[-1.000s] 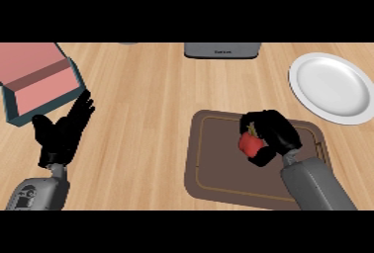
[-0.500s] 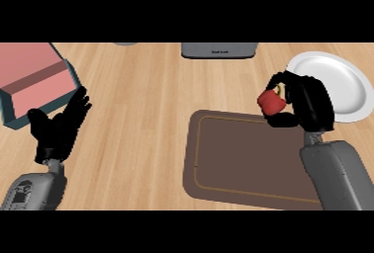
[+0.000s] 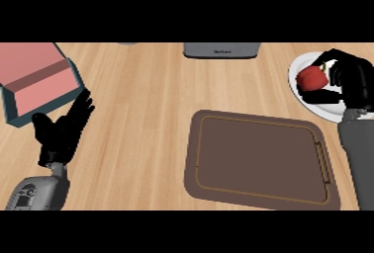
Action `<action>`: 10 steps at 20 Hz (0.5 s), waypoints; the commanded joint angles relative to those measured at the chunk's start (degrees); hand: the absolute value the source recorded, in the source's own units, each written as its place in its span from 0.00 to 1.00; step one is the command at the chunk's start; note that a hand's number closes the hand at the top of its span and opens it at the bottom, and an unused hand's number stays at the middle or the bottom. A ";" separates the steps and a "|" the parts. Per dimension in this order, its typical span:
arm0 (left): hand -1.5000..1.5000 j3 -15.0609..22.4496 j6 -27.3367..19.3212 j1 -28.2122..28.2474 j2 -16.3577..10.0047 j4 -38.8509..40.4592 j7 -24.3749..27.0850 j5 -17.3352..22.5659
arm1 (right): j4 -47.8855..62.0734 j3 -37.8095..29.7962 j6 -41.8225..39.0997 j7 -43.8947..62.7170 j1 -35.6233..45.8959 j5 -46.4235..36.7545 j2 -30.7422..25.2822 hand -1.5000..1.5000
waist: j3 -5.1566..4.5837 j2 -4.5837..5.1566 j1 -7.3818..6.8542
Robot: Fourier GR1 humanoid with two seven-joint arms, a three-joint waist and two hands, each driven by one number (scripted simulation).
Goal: Pick the bell pepper from the tray and place it in the plate
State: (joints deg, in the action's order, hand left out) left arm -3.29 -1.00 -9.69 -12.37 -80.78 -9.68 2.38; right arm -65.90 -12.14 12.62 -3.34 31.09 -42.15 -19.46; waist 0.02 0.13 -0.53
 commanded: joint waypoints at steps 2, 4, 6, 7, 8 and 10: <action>0.50 0.80 -0.27 -1.18 0.62 -1.19 -1.44 -0.73 | 16.15 -7.85 2.73 -9.17 4.67 3.82 -6.86 1.00 | 0.06 0.30 -0.55; 0.50 -0.05 0.58 -0.60 0.29 0.69 1.83 -0.80 | 23.21 -7.73 5.66 -13.21 5.50 3.40 -5.93 1.00 | 0.04 0.32 -0.53; 0.50 -1.02 2.24 -1.56 -0.03 3.36 2.54 0.64 | 29.66 -10.18 5.46 -15.80 9.23 4.30 -9.72 1.00 | 0.05 0.50 -0.81; 0.50 -0.56 1.62 0.35 0.08 0.59 1.23 0.25 | 33.00 -10.52 5.46 -18.30 9.58 4.11 -11.26 1.00 | 0.08 0.50 -1.18; 0.50 -1.01 1.10 -2.27 -0.39 2.08 0.90 -0.41 | 35.56 -9.78 6.41 -18.65 10.39 2.71 -11.55 1.00 | 0.07 0.51 -1.00; 0.50 -0.77 1.68 -1.45 -0.61 -0.85 -1.51 0.41 | 40.59 -8.88 7.82 -16.92 12.92 -0.01 -12.66 1.00 | 0.12 0.71 -1.91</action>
State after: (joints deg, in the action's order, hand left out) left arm -3.87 0.20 -10.91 -12.59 -80.50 -9.77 2.44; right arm -35.36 -20.57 18.25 -18.22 40.44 -40.08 -29.41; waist 0.09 0.59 -1.61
